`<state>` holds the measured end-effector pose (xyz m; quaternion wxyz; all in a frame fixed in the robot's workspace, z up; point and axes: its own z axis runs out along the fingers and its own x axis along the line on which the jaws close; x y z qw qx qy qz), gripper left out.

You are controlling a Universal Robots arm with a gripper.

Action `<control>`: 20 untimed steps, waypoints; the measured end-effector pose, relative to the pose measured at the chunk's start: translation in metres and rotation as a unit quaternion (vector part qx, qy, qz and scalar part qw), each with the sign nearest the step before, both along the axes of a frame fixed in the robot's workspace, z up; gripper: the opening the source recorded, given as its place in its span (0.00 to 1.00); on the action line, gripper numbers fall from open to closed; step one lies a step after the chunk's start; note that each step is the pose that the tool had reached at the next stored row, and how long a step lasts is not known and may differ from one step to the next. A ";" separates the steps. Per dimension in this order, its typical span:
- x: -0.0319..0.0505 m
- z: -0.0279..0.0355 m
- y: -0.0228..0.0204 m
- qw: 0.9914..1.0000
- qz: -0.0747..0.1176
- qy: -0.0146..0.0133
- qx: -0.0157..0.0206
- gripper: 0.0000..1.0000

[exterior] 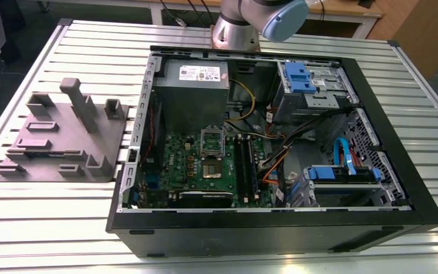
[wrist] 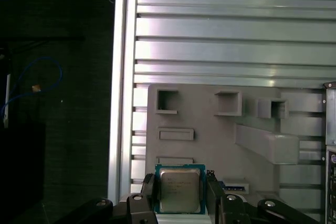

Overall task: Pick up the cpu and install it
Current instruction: 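Pick up the cpu and move it towards the insertion slot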

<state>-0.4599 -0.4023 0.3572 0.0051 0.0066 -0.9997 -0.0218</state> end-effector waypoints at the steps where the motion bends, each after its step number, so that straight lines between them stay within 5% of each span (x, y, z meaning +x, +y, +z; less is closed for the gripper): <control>1: 0.0000 0.0003 0.0000 1.000 0.000 0.000 0.000 0.47; 20: 0.0000 0.0071 0.0001 1.000 0.000 0.000 0.000 0.47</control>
